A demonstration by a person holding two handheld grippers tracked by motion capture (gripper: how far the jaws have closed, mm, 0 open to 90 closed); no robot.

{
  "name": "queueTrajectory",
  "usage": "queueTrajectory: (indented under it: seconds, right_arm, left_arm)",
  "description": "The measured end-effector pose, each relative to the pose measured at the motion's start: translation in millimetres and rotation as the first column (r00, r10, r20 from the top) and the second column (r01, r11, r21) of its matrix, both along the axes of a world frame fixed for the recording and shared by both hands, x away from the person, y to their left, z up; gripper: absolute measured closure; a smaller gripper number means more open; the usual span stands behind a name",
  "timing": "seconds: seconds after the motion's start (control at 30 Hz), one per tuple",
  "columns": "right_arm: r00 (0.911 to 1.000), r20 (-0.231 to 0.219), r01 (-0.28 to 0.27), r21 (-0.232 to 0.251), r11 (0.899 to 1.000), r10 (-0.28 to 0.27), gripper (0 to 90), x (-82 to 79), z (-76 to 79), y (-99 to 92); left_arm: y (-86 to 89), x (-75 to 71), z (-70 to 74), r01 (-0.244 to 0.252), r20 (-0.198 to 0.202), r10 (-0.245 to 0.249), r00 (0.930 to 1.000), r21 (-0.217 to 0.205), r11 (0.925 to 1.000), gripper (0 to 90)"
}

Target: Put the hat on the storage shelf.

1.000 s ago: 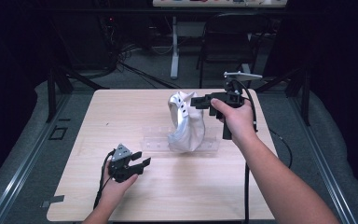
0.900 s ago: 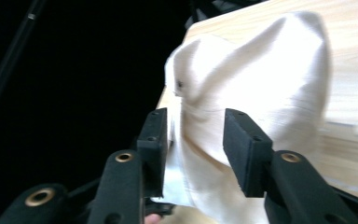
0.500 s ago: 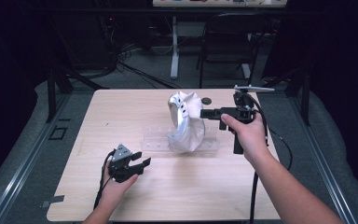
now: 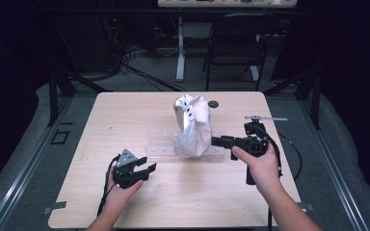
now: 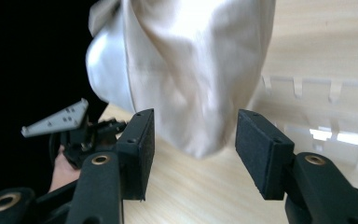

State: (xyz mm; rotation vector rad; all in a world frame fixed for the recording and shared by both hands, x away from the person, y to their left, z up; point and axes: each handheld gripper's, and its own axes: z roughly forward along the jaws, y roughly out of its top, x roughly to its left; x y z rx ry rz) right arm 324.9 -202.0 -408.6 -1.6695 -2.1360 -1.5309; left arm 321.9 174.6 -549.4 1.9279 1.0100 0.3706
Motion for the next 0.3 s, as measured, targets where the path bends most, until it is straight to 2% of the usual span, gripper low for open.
queueTrajectory:
  seconds: [0.1, 0.3]
  right_arm:
    - [0.9990, 0.031, 0.034, -0.043, 0.999, -0.032, 48.0, -10.6, -15.0, -1.4]
    - [0.9968, 0.064, 0.052, -0.048, 0.997, -0.049, 49.2, -27.5, -38.6, -6.9]
  left_arm:
    - [0.2, -0.3, 0.7, -0.003, 0.004, 0.003, 1.0000, -0.003, 1.0000, 50.6]
    - [-1.5, -1.7, 2.4, 0.001, 0.031, -0.001, 0.9995, -0.004, 1.0000, 50.6]
